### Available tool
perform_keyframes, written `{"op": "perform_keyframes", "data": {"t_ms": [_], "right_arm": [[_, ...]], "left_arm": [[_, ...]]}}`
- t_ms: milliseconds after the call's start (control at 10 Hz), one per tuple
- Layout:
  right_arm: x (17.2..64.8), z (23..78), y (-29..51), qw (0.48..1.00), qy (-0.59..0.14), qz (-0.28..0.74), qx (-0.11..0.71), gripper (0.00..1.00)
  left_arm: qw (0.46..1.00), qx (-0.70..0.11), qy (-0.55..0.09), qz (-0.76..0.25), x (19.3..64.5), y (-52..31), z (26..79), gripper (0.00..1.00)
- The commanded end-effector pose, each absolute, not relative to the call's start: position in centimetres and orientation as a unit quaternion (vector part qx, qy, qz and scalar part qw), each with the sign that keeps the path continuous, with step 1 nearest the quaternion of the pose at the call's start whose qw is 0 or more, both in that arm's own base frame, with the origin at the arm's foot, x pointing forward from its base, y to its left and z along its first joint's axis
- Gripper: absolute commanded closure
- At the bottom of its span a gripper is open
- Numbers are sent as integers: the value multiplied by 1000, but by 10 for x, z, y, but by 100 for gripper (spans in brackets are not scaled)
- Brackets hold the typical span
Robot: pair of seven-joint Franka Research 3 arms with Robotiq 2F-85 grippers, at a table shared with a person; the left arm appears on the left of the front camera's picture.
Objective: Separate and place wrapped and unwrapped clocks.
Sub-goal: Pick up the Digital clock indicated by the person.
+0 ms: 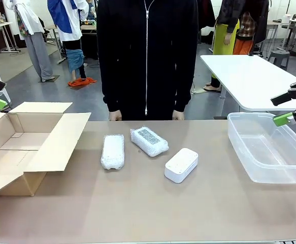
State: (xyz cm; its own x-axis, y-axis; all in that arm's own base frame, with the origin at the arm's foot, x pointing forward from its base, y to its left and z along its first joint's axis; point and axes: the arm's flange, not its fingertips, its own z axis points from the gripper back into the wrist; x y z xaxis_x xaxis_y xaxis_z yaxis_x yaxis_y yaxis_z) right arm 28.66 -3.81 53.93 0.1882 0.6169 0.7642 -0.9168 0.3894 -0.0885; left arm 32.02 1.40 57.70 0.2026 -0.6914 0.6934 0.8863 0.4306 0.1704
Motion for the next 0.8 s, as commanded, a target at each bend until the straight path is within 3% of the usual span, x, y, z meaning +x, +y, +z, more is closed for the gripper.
{"op": "perform_keyframes", "data": {"t_ms": [0,700], "right_arm": [[288,538,-38,737,-375,523,204,0],[288,538,-38,737,-375,523,204,0]], "left_arm": [[755,-134,-372,-523,323,15,576,0],[755,-134,-372,-523,323,15,576,0]]}}
